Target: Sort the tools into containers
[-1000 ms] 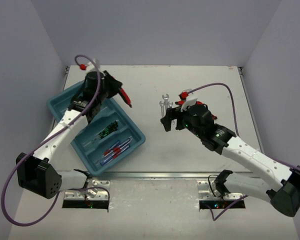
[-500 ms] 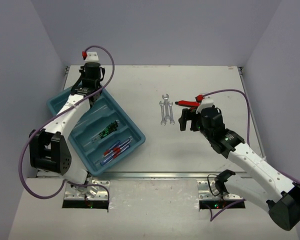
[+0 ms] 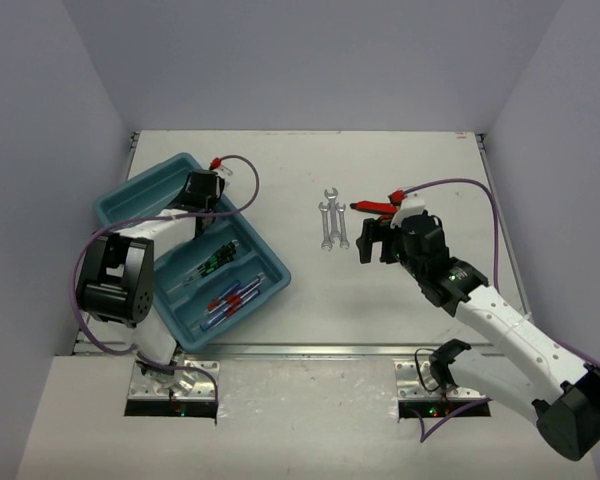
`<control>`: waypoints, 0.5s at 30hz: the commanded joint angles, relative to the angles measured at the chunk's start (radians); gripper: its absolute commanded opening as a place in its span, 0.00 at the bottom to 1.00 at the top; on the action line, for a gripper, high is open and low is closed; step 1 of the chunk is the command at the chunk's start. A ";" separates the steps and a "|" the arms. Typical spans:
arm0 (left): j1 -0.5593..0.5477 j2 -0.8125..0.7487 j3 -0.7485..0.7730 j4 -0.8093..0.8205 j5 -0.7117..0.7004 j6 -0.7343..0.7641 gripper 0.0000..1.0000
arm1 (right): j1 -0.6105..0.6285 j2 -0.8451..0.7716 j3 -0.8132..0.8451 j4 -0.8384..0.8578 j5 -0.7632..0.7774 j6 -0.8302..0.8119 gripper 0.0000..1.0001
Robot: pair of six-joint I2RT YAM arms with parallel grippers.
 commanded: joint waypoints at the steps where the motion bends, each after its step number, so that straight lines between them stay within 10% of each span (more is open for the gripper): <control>1: -0.006 -0.010 0.020 0.067 0.037 0.032 0.03 | -0.006 -0.023 -0.002 0.026 0.006 -0.016 0.99; 7: -0.005 -0.055 0.050 -0.014 0.093 0.019 0.23 | -0.006 -0.003 0.001 0.026 0.007 -0.020 0.99; 8: -0.005 -0.072 0.057 -0.025 0.101 0.016 0.38 | -0.006 0.003 0.002 0.026 0.008 -0.021 0.99; 9: -0.005 -0.083 0.071 -0.035 0.112 0.007 0.85 | -0.006 0.008 0.004 0.026 0.008 -0.022 0.99; 10: -0.005 -0.097 0.084 -0.065 0.143 0.000 1.00 | -0.007 0.014 0.005 0.026 0.009 -0.023 0.99; 15: -0.006 -0.165 0.138 -0.134 0.171 -0.051 1.00 | -0.006 0.034 0.009 0.025 0.036 -0.039 0.99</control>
